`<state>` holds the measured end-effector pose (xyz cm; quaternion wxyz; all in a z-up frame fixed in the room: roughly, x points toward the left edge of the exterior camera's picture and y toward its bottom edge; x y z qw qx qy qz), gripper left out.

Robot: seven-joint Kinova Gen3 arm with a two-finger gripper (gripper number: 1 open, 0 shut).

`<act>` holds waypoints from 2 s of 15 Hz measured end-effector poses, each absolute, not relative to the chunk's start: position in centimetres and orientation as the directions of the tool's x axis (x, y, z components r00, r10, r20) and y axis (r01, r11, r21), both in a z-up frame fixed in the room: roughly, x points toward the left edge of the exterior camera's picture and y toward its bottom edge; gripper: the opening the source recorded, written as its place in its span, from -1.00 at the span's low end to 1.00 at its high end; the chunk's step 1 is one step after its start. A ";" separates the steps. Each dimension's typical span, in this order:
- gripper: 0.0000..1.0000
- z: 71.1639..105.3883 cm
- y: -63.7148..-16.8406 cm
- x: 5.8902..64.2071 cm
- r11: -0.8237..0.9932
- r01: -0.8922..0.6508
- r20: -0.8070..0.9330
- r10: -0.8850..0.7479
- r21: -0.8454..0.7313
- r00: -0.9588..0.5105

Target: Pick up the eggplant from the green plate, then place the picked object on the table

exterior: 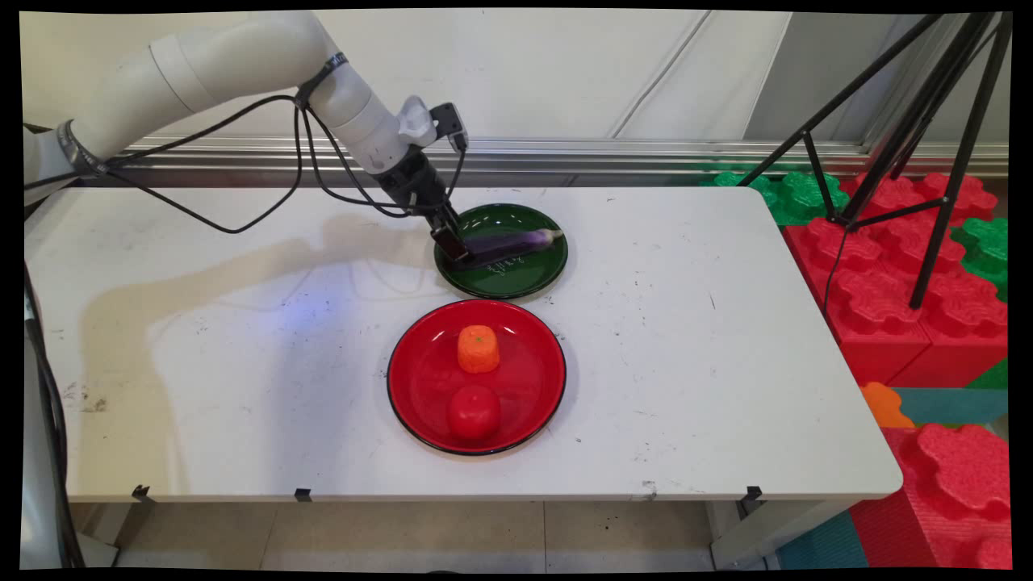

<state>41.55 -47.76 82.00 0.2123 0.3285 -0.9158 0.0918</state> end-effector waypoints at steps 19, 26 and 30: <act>-1.00 79.1 -49.0 40.9 0.753 -0.657 0.434 -0.587 -0.015 -0.683; -1.00 79.3 -49.1 41.1 0.749 -0.663 0.439 -0.592 -0.010 -0.676; -1.00 80.4 -48.5 41.7 0.741 -0.672 0.462 -0.595 -0.003 -0.658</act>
